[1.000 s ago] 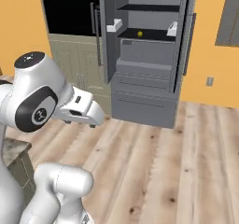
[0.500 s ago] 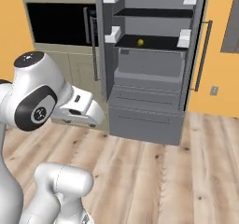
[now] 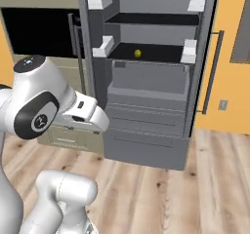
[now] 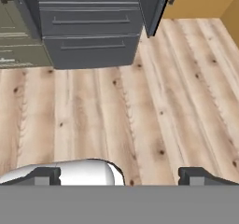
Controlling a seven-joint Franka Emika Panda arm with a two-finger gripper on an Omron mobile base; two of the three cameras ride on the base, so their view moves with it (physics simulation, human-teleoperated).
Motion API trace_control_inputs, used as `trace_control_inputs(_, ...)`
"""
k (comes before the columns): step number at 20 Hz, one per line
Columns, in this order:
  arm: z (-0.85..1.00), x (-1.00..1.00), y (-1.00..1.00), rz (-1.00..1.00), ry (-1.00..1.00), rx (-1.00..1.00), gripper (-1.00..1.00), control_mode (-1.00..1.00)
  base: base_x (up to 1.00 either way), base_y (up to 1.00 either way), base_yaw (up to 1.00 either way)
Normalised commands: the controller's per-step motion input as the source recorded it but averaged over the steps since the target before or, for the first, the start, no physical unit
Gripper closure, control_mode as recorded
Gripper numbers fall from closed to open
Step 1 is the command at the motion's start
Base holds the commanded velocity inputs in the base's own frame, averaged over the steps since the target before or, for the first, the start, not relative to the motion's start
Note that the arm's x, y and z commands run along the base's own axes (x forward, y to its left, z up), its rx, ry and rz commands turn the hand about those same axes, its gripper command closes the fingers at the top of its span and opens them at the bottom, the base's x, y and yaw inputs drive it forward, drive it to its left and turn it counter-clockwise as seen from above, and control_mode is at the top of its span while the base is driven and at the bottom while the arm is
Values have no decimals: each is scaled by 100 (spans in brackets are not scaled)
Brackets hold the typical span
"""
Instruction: Grab the lemons from the fridge, place them in the blender, close the lid, and turn on the blender to create a marinade.
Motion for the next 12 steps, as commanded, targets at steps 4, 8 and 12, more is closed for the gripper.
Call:
trace_control_inputs(4,0,0,0,0,0,0,-100,100,100,-7,-5)
trace_control_inputs(8,0,0,0,0,0,0,-100,100,100,-13,0)
trace_control_inputs(12,0,0,0,0,0,0,-100,100,100,-4,0)
